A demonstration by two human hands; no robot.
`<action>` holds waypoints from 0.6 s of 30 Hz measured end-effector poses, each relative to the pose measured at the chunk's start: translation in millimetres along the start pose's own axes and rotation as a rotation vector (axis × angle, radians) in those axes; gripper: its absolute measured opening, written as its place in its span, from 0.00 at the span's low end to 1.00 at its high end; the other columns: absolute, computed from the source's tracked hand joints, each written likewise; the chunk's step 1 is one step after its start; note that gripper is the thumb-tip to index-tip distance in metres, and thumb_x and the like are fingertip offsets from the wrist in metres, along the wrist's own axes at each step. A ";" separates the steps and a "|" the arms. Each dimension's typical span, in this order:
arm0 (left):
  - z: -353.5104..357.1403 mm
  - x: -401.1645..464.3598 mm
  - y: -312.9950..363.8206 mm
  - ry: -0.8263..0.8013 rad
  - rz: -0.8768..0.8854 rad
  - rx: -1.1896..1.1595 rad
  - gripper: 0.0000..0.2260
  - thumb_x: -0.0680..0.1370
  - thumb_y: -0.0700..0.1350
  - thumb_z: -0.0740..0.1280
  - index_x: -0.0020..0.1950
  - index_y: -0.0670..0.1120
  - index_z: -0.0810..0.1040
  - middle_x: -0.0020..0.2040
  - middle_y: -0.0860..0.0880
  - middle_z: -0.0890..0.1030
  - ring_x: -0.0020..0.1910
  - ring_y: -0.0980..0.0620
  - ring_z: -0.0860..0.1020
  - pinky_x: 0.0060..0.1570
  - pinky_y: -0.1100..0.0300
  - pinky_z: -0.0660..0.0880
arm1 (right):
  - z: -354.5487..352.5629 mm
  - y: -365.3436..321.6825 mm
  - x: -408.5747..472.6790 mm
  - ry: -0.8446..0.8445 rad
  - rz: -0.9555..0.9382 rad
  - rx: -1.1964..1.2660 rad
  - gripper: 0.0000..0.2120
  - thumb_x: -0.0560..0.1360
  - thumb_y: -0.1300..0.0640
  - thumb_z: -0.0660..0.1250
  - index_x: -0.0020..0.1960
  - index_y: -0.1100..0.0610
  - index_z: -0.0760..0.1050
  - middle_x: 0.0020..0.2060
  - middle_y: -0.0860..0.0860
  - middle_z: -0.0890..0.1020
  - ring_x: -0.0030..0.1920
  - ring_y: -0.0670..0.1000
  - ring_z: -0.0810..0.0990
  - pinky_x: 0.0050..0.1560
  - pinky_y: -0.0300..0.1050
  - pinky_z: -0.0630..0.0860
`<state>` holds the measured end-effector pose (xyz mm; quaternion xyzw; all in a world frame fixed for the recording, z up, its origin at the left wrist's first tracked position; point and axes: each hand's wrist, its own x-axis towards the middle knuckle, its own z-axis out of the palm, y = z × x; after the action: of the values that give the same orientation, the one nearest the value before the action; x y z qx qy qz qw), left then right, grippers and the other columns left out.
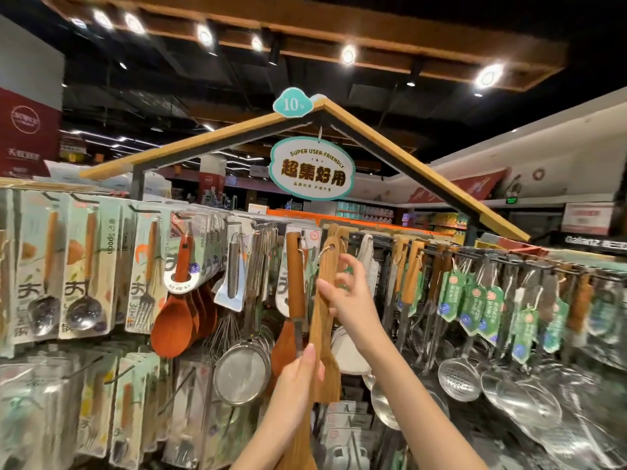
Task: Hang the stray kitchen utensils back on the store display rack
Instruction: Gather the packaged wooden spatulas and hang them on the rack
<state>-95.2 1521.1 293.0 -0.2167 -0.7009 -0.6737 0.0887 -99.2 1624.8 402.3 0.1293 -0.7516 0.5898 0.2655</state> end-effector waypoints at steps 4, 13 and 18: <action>14.8 7.7 8.4 -0.031 0.009 -0.013 0.23 0.78 0.59 0.49 0.30 0.49 0.70 0.31 0.54 0.73 0.34 0.56 0.70 0.39 0.61 0.64 | -11.5 -2.7 3.5 0.073 -0.017 0.036 0.27 0.75 0.66 0.65 0.68 0.49 0.60 0.52 0.56 0.79 0.45 0.59 0.83 0.50 0.53 0.81; 27.7 26.5 10.7 -0.043 -0.027 -0.053 0.24 0.79 0.57 0.53 0.35 0.45 0.78 0.35 0.48 0.80 0.40 0.49 0.78 0.47 0.55 0.71 | -24.7 -1.2 15.5 0.142 -0.026 0.079 0.26 0.76 0.67 0.64 0.69 0.48 0.62 0.51 0.56 0.78 0.42 0.53 0.83 0.44 0.44 0.80; 21.4 23.9 2.5 -0.043 -0.023 -0.033 0.19 0.80 0.56 0.53 0.45 0.50 0.81 0.45 0.45 0.84 0.48 0.49 0.81 0.54 0.52 0.74 | -24.1 7.4 23.6 0.169 -0.004 0.042 0.26 0.76 0.65 0.65 0.69 0.48 0.64 0.50 0.52 0.77 0.43 0.51 0.83 0.40 0.38 0.79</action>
<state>-111.8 1546.6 303.6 -0.2246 -0.6939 -0.6814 0.0619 -116.5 1652.7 413.1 0.0860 -0.7138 0.6136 0.3266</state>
